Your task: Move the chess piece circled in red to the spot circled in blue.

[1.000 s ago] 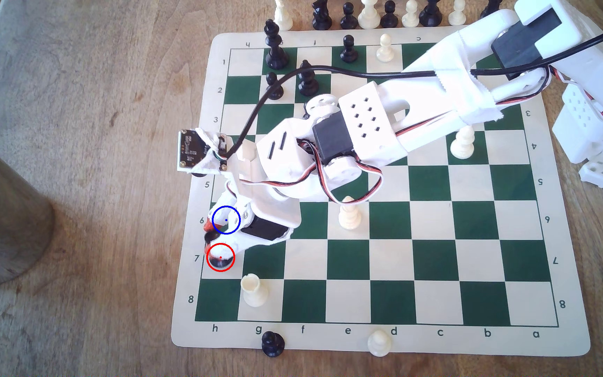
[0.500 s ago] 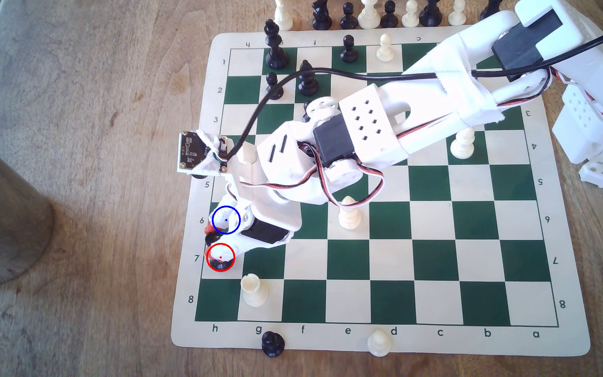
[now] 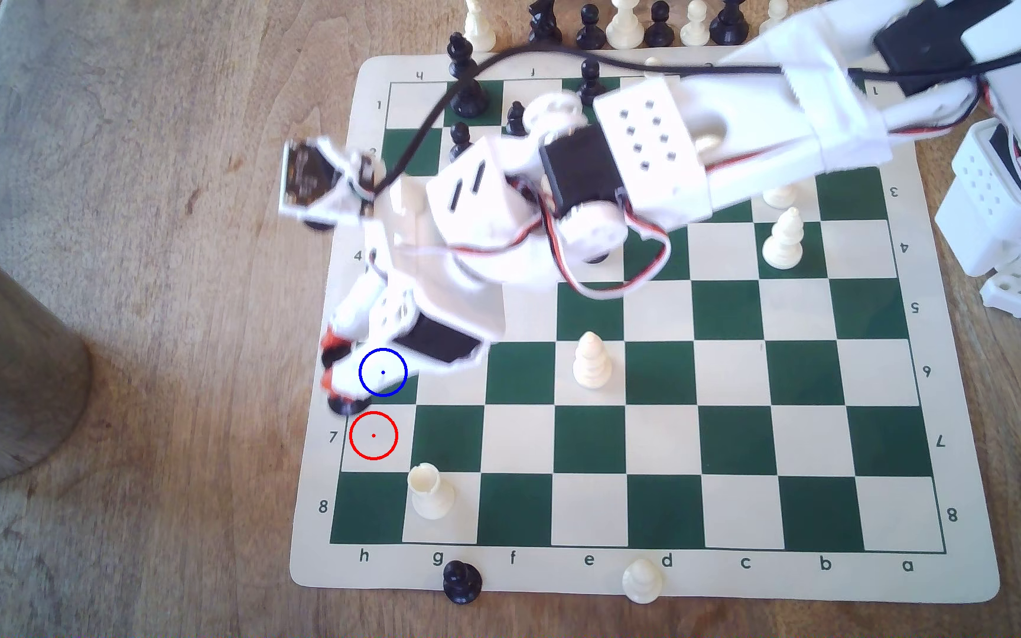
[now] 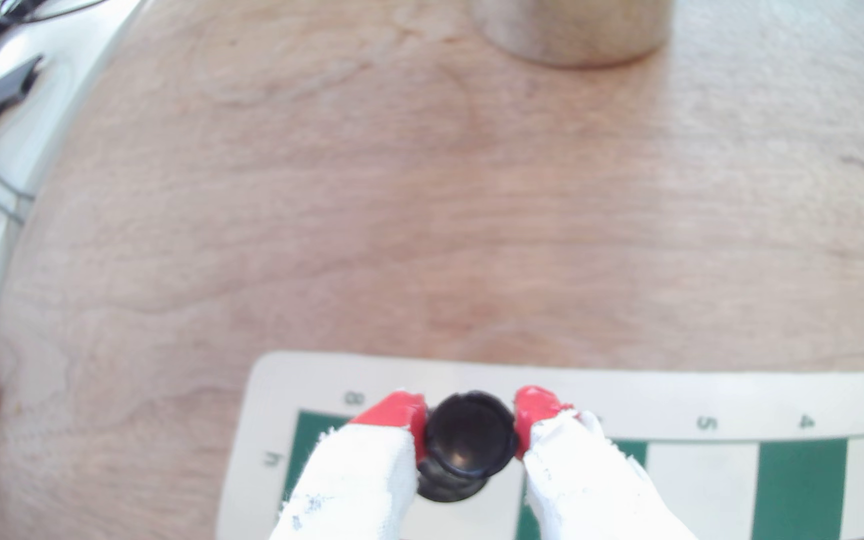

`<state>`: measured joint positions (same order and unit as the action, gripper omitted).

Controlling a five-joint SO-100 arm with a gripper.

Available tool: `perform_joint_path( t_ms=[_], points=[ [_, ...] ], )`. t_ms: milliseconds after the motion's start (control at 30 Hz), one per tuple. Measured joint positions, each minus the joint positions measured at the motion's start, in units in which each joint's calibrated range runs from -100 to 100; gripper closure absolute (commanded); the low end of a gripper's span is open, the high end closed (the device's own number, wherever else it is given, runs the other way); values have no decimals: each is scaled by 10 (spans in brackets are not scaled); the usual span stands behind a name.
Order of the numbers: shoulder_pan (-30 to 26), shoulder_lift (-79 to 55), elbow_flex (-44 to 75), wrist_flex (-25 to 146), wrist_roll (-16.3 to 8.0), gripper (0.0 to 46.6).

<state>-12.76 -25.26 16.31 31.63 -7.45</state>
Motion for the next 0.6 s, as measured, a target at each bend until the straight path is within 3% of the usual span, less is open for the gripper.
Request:
perform_joint_path(
  t_ms=[600],
  points=[
    [26,-21,-23,-6,12,451]
  ],
)
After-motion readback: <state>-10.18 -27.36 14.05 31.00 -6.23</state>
